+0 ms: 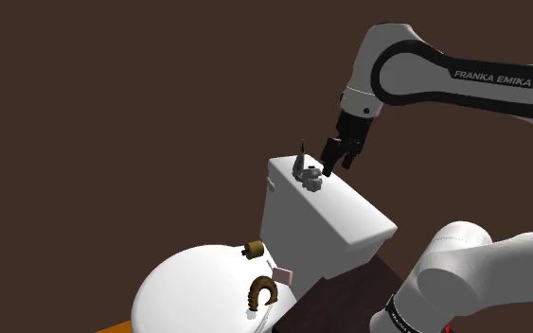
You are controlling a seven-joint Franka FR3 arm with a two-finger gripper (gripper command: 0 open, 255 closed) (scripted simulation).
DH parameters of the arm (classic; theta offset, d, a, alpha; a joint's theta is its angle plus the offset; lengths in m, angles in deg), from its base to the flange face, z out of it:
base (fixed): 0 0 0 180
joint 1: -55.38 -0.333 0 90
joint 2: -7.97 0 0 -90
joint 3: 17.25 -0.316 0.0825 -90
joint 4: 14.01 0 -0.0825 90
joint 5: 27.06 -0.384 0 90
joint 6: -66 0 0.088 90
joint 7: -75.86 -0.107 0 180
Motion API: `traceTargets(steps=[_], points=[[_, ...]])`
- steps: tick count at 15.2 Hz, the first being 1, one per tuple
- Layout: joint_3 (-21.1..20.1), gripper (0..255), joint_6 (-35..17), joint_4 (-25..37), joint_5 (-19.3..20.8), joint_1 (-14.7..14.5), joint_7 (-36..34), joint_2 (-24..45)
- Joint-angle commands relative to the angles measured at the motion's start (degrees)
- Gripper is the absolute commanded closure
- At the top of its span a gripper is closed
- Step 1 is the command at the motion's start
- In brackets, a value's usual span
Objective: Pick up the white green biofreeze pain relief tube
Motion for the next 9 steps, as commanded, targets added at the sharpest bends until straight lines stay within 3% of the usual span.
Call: traceTargets(steps=[1, 9], points=[[0.0, 0, 0.0, 0.0, 0.0, 0.0, 0.0, 0.0], [-4.5, 0, -13.9, 4.5, 3.3, 7.2, -14.4, 13.7]])
